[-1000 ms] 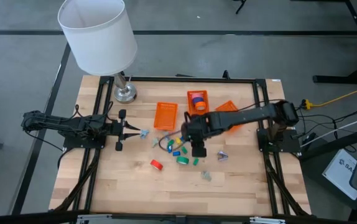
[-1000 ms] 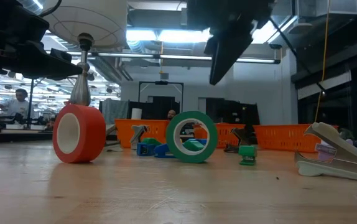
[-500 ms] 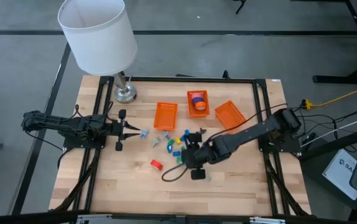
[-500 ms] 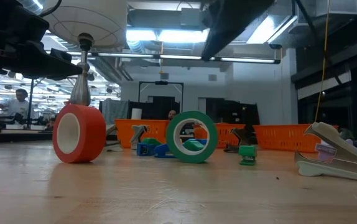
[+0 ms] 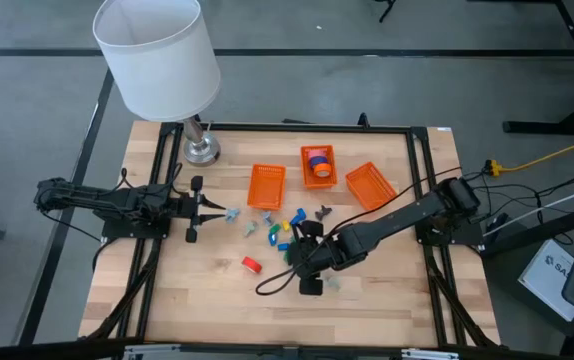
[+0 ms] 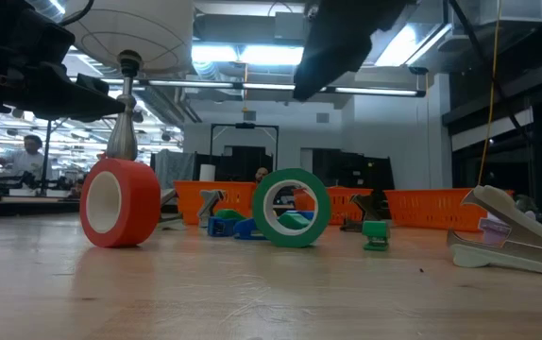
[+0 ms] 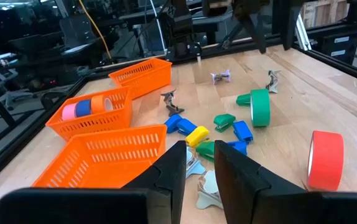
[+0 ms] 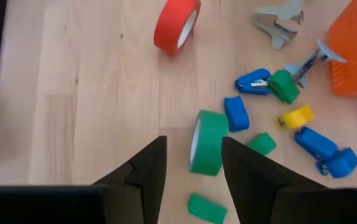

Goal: Pick and place Stapler, Stapler remover, tape
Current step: Put the green adhesive tape into the middle orange bin

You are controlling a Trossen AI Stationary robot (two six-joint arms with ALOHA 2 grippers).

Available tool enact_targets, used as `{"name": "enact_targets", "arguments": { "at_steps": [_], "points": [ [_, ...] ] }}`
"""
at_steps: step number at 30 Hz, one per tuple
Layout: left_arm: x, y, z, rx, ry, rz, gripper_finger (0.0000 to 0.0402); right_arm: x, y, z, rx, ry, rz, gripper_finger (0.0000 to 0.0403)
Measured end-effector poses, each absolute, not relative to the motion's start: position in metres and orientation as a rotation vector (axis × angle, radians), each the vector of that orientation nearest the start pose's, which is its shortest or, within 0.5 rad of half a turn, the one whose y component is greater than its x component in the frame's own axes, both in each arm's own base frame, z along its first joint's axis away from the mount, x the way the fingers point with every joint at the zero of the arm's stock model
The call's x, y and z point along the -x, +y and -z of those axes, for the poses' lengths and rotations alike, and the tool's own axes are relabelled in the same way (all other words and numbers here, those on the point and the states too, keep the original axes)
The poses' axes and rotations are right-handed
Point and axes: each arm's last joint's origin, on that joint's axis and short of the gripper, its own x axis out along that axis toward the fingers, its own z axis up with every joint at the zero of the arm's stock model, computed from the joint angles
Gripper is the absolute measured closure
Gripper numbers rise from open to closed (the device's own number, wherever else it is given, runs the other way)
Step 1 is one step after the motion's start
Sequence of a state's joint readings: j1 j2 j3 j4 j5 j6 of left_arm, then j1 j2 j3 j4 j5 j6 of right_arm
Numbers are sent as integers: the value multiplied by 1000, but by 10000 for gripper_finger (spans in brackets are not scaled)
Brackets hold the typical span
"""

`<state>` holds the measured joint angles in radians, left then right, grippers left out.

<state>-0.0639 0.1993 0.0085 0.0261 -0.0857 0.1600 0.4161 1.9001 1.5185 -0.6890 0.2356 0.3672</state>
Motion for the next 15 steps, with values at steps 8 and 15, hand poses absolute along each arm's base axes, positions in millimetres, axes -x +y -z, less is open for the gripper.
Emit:
{"name": "enact_targets", "arguments": {
  "at_steps": [8,15],
  "points": [
    [-108,-4,-152,-172,166,-9,324,-385,154,-219,-29,993,21,242],
    [-108,-4,-152,-172,166,-9,323,-387,145,-218,-123,1008,88,185]
  ]
}}
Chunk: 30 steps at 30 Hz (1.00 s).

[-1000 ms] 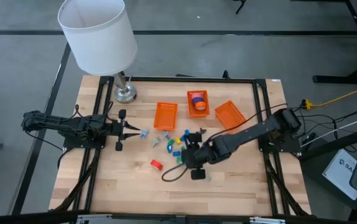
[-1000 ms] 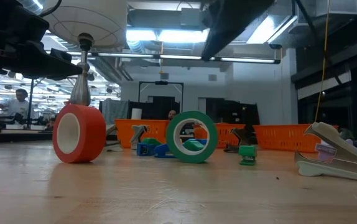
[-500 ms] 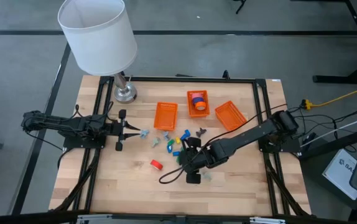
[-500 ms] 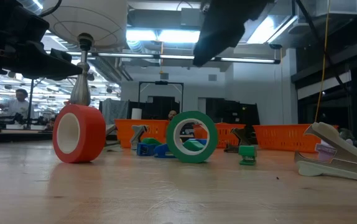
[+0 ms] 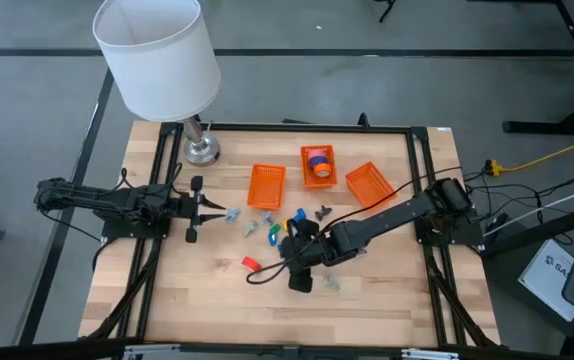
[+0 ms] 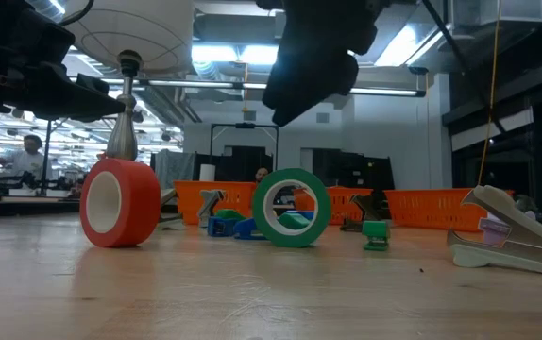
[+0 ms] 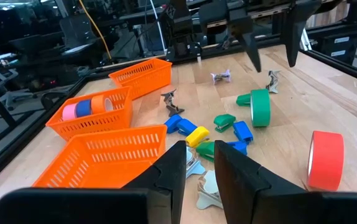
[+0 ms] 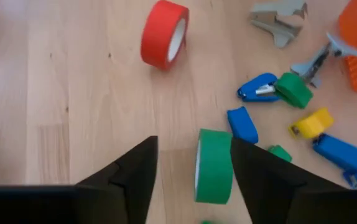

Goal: Pick and place Stapler, Stapler remover, tape
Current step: Put the green adhesive tape into the middle orange bin

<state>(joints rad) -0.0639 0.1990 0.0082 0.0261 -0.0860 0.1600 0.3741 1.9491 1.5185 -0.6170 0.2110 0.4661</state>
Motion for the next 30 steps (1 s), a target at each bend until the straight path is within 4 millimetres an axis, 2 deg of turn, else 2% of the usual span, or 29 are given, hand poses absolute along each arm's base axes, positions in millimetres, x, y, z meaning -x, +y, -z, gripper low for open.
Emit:
{"name": "enact_targets", "arguments": {
  "at_steps": [5,9,18,30],
  "points": [
    [-108,-4,-152,-172,166,-9,324,-389,141,-212,-141,1029,121,138],
    [-108,-4,-152,-172,165,-9,322,-390,141,-205,-134,1048,130,119],
    [-108,-4,-152,-172,166,-9,323,-392,142,-191,-119,1090,144,116],
    [-108,-4,-152,-172,166,-9,323,-394,137,-184,-114,1118,152,116]
  ]
}}
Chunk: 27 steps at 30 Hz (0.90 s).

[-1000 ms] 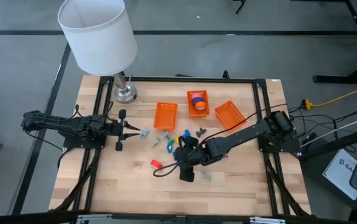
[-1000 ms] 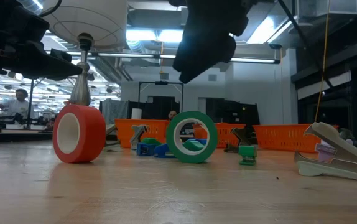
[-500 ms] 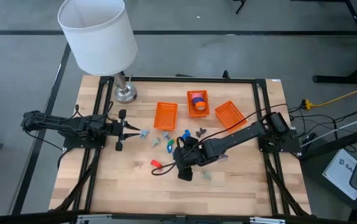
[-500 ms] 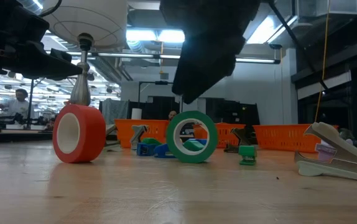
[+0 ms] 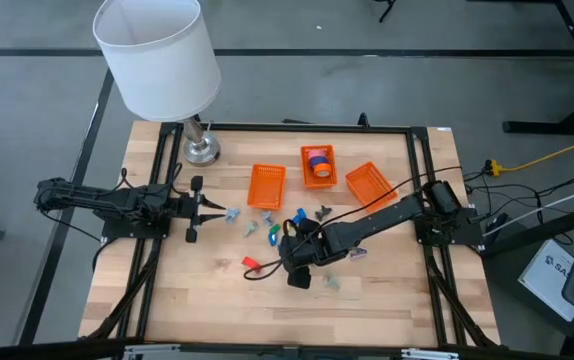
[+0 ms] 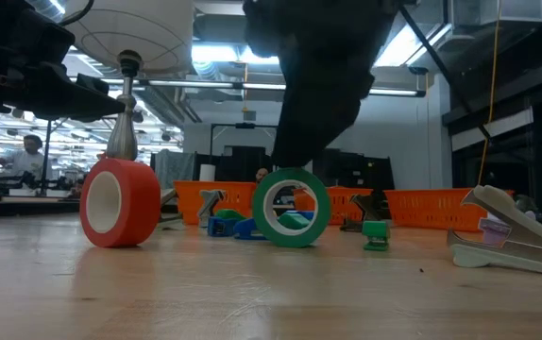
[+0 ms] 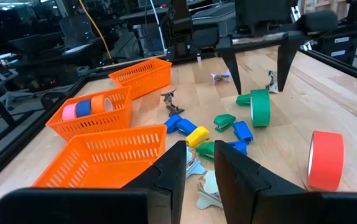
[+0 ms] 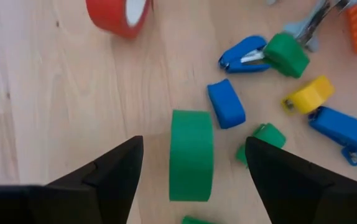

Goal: Pick and place Stapler, Stapler remover, tape
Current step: Put the green adhesive tape into the middle orange bin

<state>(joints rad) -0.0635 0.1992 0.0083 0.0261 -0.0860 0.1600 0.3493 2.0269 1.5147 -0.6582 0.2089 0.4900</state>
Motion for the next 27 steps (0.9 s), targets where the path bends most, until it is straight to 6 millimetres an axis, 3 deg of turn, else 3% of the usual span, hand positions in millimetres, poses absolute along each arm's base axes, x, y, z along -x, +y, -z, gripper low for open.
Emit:
{"name": "enact_targets", "arguments": {
  "at_steps": [6,14,18,24,27],
  "points": [
    [-108,-4,-152,-172,166,-9,324,-397,132,-173,-139,1160,137,116],
    [-108,-4,-152,-172,166,-9,323,-398,130,-172,-119,1163,125,121],
    [-108,-4,-152,-172,166,-9,324,-397,129,-172,-126,1175,142,165],
    [-108,-4,-152,-172,166,-9,323,-398,127,-172,-97,1172,124,290],
    [-108,-4,-152,-172,166,-8,324,-399,125,-175,-93,1172,124,296]
  ]
}}
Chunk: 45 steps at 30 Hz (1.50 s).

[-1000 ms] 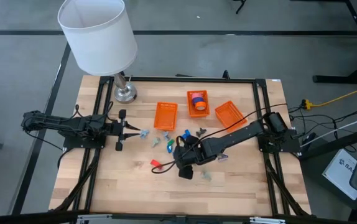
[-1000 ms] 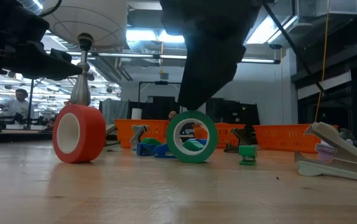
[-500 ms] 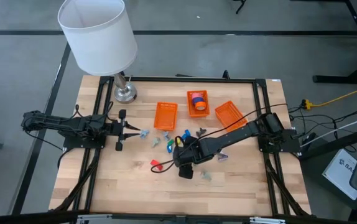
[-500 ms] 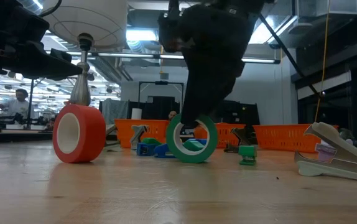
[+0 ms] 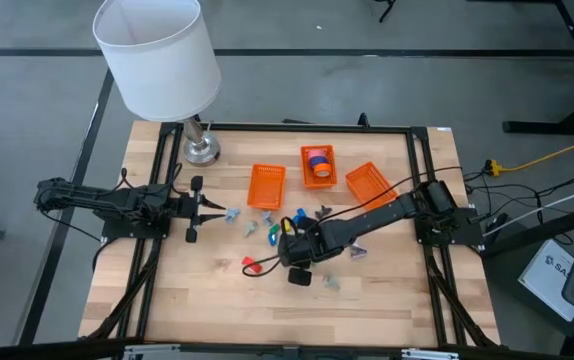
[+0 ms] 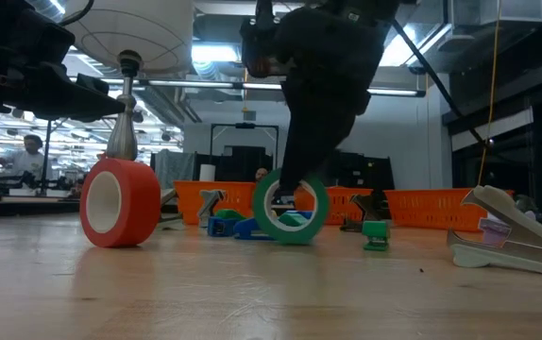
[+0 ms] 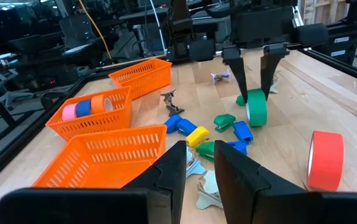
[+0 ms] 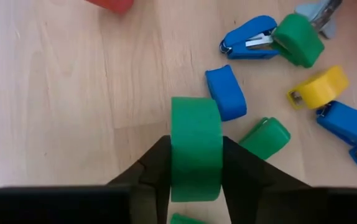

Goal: Pick and place Stapler, Stapler remover, tape
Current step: Put the green adhesive tape into the middle orange bin

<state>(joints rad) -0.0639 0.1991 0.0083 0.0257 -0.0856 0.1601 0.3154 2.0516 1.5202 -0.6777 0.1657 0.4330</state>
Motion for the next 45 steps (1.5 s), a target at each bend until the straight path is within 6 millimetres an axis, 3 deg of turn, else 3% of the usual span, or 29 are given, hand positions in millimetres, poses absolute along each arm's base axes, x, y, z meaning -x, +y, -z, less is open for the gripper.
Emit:
{"name": "enact_targets", "arguments": {
  "at_steps": [11,18,26,35,45],
  "points": [
    [-108,-4,-152,-172,166,-8,324,-399,98,-191,-267,1140,296,296],
    [-108,-4,-152,-172,166,-9,322,-392,84,-218,-289,1104,305,296],
    [-108,-4,-152,-172,166,-9,324,-373,54,-252,-311,1105,362,296],
    [-108,-4,-152,-172,166,-9,324,-352,15,-278,-229,1144,370,296],
    [-108,-4,-152,-172,166,-9,324,-341,-37,-276,-44,1269,309,296]
  ]
}}
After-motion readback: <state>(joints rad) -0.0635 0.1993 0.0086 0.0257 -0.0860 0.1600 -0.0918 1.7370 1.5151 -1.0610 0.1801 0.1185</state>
